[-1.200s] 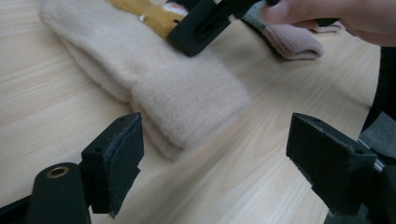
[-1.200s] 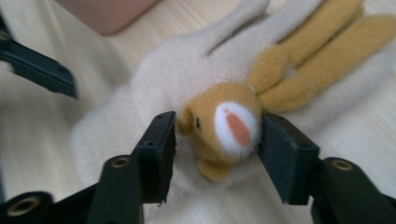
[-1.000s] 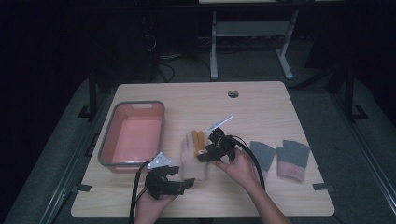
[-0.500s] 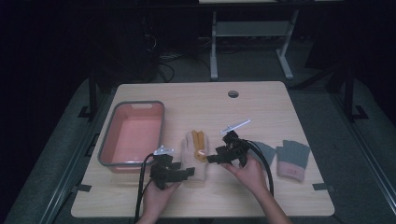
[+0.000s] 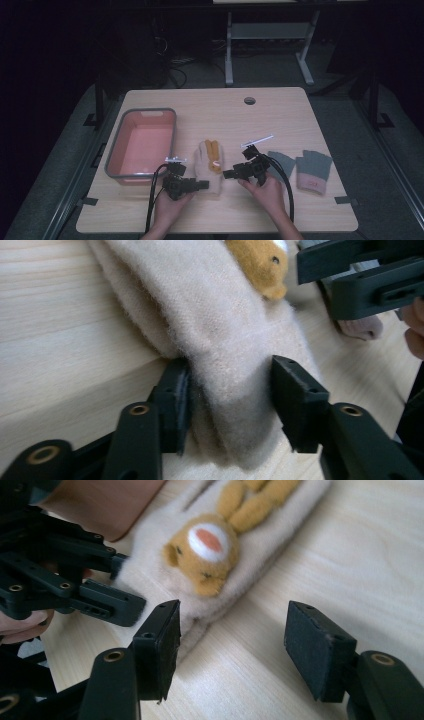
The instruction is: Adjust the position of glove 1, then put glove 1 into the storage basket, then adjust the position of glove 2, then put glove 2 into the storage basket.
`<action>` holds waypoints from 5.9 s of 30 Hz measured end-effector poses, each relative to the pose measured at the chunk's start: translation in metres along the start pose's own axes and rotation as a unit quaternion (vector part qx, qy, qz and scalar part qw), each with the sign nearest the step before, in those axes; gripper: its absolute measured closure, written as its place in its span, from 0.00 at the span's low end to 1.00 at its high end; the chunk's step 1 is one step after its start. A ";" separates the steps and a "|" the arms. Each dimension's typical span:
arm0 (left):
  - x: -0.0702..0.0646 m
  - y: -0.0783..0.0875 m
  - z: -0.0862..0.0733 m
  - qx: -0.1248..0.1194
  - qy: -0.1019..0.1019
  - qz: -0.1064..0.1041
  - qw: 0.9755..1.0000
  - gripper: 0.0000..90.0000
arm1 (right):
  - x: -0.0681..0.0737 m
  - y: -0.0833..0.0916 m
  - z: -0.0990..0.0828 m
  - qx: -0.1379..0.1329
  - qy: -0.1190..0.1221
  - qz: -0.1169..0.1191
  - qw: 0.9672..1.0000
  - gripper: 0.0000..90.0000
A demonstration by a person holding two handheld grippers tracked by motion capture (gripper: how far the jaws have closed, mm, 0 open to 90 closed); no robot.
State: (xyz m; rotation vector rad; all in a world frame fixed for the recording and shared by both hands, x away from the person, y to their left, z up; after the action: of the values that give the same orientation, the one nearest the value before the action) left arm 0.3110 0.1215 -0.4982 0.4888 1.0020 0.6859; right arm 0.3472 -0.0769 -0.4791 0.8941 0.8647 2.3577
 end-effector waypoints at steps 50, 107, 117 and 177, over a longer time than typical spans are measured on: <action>-0.023 -0.036 0.016 0.048 -0.030 -0.046 0.997 0.73 | -0.020 -0.015 -0.012 -0.015 -0.108 0.039 0.993 0.86; -0.042 0.007 0.048 0.021 -0.029 -0.120 0.992 0.75 | 0.007 0.031 0.030 -0.038 -0.058 0.047 0.996 0.92; -0.053 0.018 0.061 0.016 -0.042 -0.116 0.992 0.75 | 0.011 0.044 0.042 -0.050 -0.054 0.049 0.996 0.92; -0.036 0.137 0.131 -0.063 -0.037 -0.124 0.990 0.75 | 0.072 0.052 0.168 -0.088 0.005 0.082 0.993 0.91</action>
State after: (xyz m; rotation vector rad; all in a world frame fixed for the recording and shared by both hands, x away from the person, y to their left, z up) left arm 0.3734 0.1820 -0.3264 0.2705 0.9247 0.5008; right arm 0.4074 -0.0031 -0.3144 0.9115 0.5937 2.5333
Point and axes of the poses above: each handheld gripper's, and its own axes: y roughly backward along the jaws, z roughly out of its top, x roughly to its left, the point moved 5 cm from there along -y, roughly forward along the jaws, and after that the axes turned 7 degrees about y, right-handed, at the moved point
